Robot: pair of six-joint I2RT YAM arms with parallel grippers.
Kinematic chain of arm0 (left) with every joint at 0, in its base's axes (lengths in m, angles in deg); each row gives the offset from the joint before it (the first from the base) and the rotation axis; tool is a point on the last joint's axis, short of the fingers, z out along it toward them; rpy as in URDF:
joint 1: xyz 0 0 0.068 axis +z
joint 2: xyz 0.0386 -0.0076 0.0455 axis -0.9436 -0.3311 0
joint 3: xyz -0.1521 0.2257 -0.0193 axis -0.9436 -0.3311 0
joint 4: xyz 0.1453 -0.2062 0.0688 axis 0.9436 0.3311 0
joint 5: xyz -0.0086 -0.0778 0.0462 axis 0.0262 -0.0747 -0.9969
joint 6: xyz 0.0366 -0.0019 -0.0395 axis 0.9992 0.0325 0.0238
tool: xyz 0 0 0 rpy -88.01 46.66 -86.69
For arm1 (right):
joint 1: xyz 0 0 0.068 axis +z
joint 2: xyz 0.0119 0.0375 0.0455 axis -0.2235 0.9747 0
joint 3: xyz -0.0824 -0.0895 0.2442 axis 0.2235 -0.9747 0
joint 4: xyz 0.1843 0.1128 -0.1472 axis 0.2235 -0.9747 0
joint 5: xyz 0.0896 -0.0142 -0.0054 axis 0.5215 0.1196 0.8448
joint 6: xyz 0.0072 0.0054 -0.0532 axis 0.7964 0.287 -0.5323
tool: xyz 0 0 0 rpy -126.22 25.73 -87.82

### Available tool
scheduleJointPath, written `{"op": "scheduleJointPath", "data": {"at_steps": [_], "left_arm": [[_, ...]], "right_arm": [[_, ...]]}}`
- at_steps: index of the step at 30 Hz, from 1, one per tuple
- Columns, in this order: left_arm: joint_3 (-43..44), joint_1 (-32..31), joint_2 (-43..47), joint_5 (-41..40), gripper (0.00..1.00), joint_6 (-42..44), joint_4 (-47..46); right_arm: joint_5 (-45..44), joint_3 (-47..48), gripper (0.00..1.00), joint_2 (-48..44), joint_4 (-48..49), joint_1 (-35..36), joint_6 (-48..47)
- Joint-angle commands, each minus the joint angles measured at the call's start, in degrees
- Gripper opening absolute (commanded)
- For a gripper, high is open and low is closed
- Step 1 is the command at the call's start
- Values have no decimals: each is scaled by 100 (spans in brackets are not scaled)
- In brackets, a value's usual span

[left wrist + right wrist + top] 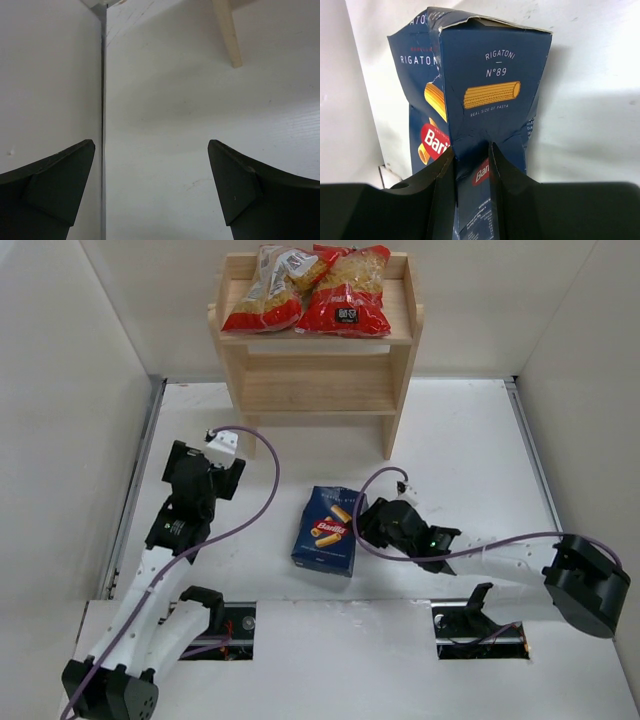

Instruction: Place and organize the pasta boxes and bags onto the shelf

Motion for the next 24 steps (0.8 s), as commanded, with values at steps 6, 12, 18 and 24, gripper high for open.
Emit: {"op": "scheduleJointPath", "data": {"at_steps": [6,12,18,24], "left_arm": [[100,362,684,24,100,-60,255],[-41,310,598,33,100,-95,150],[-24,248,211,164,100,-95,-175],[-6,538,131,138,100,-122,-466]], "right_arm": [[-472,-172,0,-1087,1081,-47,153],[-1034,-313,0,-1650,1373,-118,391],[-1720,-156,0,-2063,1574,-4,1137],[-3194,933,0,-1898,1891,479,506]]}}
